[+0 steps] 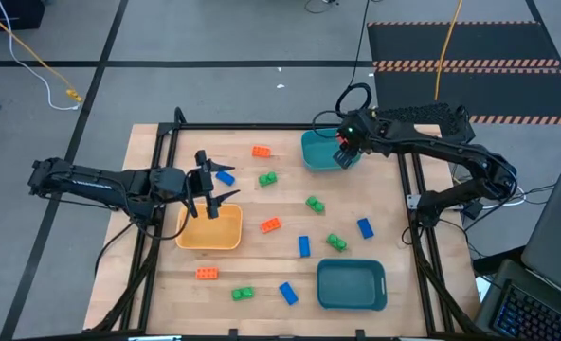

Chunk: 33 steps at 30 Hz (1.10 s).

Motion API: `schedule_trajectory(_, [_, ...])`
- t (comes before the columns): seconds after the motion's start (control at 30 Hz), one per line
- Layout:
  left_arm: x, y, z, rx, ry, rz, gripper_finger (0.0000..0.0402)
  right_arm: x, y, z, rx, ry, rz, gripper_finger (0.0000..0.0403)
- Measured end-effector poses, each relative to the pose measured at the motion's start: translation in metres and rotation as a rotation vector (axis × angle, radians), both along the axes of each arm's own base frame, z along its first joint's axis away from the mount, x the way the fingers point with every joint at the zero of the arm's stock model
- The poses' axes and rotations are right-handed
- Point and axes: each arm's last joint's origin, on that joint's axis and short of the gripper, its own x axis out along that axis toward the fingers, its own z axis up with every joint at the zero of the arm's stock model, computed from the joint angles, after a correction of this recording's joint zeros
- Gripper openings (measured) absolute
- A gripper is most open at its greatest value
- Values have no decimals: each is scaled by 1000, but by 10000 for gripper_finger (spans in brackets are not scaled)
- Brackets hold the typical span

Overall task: Sort & place blocks by color
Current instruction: Put the orange game piece into the green bin, then put the green game piece into the yellow bin

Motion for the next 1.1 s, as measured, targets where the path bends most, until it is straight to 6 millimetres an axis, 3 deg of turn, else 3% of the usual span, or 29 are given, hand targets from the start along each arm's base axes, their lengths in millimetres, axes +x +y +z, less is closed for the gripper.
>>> schedule_trajectory(0.37, [0, 0, 0, -1, 0, 0, 308, 1, -1, -20, -53, -13, 52, 167])
schedule_trajectory(0.77, [0, 0, 0, -2, 2, 0, 308, 4, -1, -16, -110, -45, 72, 289])
schedule_trajectory(0.93, [0, 0, -1, 0, 8, 0, 308, 12, 15, -7, 5, -213, 153, 303])
schedule_trajectory(1.1, [0, 0, -1, 0, 8, 0, 308, 23, 51, -14, -32, -95, 218, 300])
